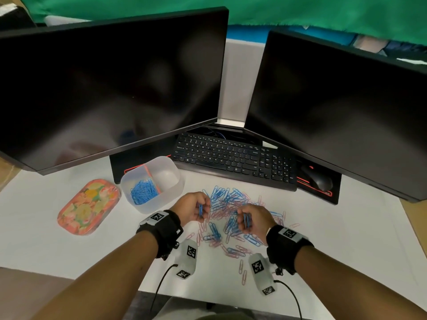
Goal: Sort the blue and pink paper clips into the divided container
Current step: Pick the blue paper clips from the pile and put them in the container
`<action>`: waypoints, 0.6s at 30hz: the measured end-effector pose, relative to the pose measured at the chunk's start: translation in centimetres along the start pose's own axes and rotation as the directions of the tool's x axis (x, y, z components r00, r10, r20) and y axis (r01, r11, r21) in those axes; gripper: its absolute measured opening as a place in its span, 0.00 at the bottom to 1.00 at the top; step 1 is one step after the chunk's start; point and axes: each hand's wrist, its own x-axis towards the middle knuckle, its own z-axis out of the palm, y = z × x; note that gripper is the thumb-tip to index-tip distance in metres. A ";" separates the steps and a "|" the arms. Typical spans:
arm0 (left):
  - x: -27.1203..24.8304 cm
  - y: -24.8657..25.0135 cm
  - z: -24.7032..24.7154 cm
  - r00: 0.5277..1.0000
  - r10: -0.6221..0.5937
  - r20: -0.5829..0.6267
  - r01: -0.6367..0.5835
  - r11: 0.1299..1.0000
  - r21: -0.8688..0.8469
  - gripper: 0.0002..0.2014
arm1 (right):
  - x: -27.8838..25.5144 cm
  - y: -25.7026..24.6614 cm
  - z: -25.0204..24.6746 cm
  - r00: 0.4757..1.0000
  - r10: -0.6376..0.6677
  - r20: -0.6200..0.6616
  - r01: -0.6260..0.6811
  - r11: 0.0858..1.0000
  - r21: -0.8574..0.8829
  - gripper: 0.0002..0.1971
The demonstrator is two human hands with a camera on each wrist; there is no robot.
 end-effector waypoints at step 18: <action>0.8 -3.8 1.0 0.951 0.214 0.224 -0.240 0.053 0.969 0.07 | 0.2 0.9 1.0 0.822 -0.333 0.463 0.509 0.061 -0.859 0.09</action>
